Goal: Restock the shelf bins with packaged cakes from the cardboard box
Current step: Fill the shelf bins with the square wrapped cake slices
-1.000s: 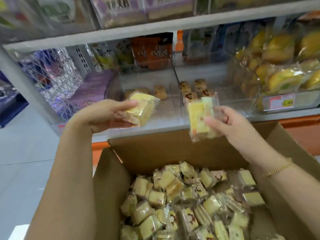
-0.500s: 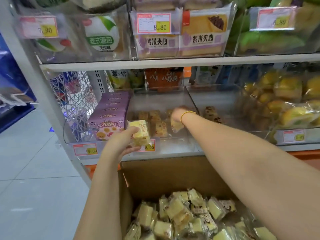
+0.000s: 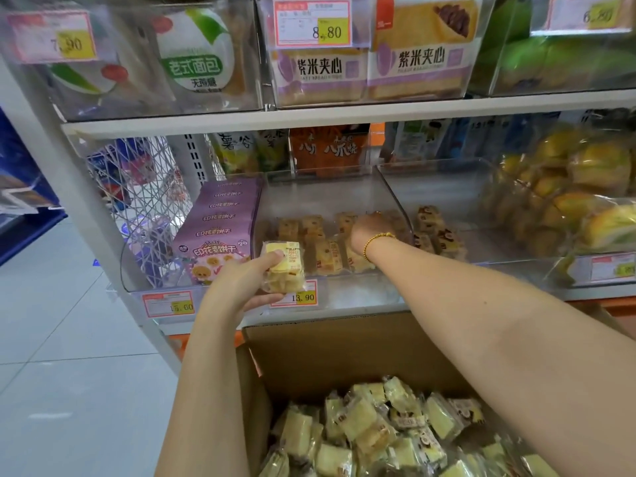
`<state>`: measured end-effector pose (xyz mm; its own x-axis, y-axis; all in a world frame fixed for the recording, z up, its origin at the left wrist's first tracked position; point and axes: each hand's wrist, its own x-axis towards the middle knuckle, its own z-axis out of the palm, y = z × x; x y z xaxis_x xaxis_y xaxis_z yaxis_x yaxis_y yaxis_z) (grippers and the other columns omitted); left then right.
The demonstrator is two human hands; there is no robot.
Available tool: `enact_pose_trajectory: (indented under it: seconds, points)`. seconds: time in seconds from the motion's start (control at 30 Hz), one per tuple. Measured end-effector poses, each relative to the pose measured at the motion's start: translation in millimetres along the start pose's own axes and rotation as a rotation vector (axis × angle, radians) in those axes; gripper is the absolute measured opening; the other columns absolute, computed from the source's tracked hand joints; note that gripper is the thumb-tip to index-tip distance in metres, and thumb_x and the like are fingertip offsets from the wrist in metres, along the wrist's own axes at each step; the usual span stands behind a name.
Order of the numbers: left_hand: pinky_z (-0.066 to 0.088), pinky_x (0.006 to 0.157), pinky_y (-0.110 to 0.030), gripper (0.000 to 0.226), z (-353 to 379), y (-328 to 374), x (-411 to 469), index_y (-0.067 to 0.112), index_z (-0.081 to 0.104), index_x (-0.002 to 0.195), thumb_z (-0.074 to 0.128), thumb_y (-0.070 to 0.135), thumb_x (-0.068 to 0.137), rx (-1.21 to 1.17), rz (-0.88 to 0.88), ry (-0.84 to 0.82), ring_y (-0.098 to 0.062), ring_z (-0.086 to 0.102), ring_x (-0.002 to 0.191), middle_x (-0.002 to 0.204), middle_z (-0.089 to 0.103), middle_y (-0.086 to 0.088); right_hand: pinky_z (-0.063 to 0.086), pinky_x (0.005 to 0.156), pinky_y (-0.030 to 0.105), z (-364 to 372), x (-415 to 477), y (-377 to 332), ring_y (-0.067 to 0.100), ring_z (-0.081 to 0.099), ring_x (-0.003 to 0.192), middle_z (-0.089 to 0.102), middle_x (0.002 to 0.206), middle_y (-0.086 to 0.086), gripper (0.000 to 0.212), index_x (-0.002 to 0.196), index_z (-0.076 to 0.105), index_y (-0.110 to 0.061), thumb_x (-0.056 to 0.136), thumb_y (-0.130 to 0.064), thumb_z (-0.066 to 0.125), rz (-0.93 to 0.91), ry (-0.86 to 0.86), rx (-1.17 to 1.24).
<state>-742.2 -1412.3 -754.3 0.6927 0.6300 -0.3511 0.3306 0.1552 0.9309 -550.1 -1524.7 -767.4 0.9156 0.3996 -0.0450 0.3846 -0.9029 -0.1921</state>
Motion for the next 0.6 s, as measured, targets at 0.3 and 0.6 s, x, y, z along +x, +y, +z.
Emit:
enact_pose_trajectory:
  seconds: [0.3,0.6]
  points:
    - [0.061,0.063,-0.032,0.028,1,4,-8,0.002,0.055,0.114,0.057,0.024,0.096,-0.072,-0.010,-0.011,-0.026,0.071,0.081,0.102,0.068,-0.015,0.051,0.073,0.031,-9,-13,-12,0.024,0.061,0.090,0.063,0.113,0.015,0.027,0.110,0.060,-0.005,0.097,-0.027,0.052,-0.165,-0.065,0.215]
    - [0.060,0.073,-0.034,0.033,19,14,-13,0.012,0.059,0.083,0.053,0.041,0.096,0.068,0.179,0.063,-0.023,0.073,0.073,0.089,0.069,-0.013,0.053,0.068,0.022,-29,-17,-23,0.017,0.065,0.075,0.069,0.091,0.007,0.032,0.102,0.065,-0.011,0.087,-0.039,0.066,0.007,-0.931,1.066]
